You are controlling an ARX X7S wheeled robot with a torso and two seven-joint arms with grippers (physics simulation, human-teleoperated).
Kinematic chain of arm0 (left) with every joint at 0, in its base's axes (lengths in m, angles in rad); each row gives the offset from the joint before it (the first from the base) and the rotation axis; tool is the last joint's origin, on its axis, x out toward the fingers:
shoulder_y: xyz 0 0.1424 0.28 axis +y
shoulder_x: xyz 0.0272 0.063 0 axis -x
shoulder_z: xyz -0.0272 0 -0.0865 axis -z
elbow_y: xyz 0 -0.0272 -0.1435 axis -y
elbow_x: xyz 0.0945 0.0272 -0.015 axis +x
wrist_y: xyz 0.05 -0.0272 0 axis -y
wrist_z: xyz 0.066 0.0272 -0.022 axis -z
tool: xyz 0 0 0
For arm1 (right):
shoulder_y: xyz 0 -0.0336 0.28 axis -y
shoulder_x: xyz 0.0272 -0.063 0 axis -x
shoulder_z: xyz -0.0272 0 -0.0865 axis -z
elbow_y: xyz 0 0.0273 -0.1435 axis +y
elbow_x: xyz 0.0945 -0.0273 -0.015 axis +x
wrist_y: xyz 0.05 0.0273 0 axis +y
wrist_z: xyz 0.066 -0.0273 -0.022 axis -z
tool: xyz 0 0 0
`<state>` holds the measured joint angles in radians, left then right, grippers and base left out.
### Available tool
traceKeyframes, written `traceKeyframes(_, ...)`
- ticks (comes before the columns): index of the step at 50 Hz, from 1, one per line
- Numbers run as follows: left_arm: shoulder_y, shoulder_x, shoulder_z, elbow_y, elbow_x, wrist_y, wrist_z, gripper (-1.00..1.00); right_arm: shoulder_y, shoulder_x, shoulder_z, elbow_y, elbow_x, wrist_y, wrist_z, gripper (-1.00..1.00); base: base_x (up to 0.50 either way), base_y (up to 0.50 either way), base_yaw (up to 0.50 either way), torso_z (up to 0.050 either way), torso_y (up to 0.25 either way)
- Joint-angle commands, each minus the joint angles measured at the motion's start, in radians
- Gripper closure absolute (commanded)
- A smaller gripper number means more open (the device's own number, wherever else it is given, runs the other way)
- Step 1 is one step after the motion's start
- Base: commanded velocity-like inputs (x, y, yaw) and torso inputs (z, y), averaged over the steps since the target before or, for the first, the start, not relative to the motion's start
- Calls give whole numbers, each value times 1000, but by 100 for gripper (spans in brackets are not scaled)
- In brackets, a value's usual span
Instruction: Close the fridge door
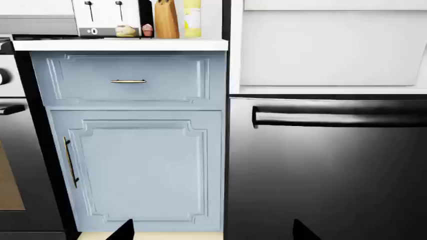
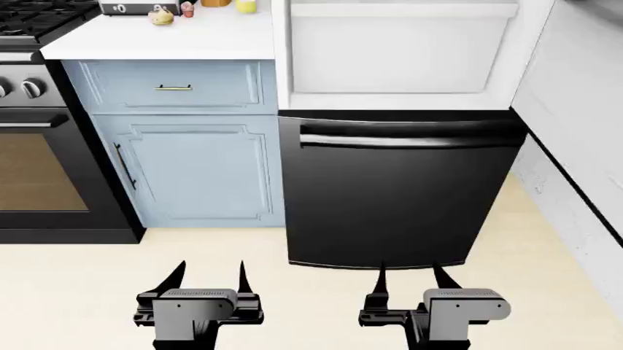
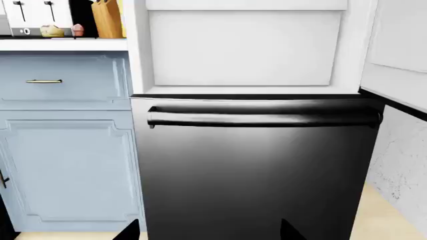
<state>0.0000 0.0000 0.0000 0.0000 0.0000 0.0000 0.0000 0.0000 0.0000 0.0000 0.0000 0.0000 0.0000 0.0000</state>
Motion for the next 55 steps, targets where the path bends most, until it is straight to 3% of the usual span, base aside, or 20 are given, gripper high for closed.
traceKeyframes(1,1,-15,18,2,-15,0,-20,-100,1,14,-15,-3,19,4,25,-100,0,0,0,0,0)
traceKeyframes(13,22,-49,53,46,-53,11,-64,-100,-9,46,-45,-46,50,45,101,-100,0,0,0,0,0)
traceKeyframes(15,50,-51,47,131,-101,-8,-53,-100,-28,53,-52,-108,49,67,109,-100,0,0,0,0,0)
traceKeyframes(20,210,-93,40,543,-158,-77,-59,-100,-111,77,-72,-368,21,198,137,-100,0,0,0,0,0)
traceKeyframes(25,333,-144,67,800,-80,-58,-63,-100,-223,93,-72,-675,16,305,157,-100,0,0,0,0,0)
traceKeyframes(33,461,-172,16,964,-42,36,-94,-100,-406,132,-69,-986,17,350,169,-100,0,0,0,0,0)
traceKeyframes(40,475,-184,28,1042,-12,17,-97,-100,-446,151,-72,-1010,-18,285,187,-100,0,0,0,0,0)
traceKeyframes(47,532,-172,19,1047,10,109,-114,-100,-423,159,-95,-969,-42,227,200,-100,0,0,0,0,0)
traceKeyframes(55,537,-38,-13,1047,28,126,29,-100,-591,160,-38,-1047,-19,101,198,-100,0,0,0,0,0)
